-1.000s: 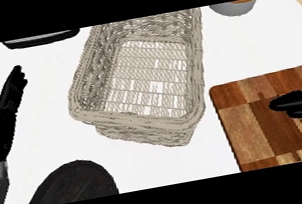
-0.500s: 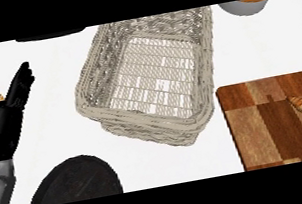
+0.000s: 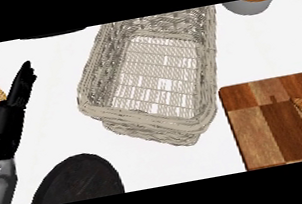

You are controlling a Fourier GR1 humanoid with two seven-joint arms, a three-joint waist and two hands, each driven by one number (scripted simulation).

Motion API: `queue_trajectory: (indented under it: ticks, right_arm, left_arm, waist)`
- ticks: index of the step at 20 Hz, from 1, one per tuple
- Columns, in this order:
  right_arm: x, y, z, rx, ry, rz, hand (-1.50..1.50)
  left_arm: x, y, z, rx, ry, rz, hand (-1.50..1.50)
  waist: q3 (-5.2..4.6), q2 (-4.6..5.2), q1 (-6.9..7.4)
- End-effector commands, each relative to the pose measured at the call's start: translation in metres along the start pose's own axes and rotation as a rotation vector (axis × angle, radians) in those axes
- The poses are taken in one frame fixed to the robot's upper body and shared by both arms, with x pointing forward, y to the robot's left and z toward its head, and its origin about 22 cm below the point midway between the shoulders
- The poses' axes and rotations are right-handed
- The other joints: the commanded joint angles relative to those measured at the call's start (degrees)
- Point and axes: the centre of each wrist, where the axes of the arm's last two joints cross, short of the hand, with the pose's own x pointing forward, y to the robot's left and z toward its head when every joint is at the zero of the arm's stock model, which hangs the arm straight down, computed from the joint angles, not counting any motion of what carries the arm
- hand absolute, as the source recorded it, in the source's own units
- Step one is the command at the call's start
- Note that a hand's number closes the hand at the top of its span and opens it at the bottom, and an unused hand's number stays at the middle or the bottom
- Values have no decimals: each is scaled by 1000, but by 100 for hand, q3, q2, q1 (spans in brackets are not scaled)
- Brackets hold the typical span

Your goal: Pick the croissant from the cutting board and place it in the basket

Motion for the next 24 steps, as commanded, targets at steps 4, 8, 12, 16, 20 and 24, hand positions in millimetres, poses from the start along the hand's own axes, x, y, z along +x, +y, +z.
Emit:
queue_trajectory:
  ticks: [4,8,12,16,20,24]
  right_arm:
    - [-17,23,-28,154,-49,23,-150]
    - [-30,62,-46,159,-64,36,-150]
    - [-49,79,-64,218,-25,87,-150]
    - [-70,87,-72,259,31,93,-150]
    - [-69,98,-78,254,10,131,-150]
    - [-86,118,-100,272,31,119,-150]
  left_arm:
    - [6,-11,-8,-11,8,-5,0]
    - [-11,-13,10,7,-9,-6,0]
    - [-3,-5,5,-6,-18,8,0]
    - [0,-3,8,-14,-10,-7,0]
    - [-10,-11,14,-2,9,5,0]
    - [-2,-18,-1,-20,4,-5,0]
  waist:
    - [4,12,8]
    - [6,-11,-54]
    - [2,16,58]
    - [0,9,68]
    - [-3,-19,-49]
    - [-2,-2,-16]
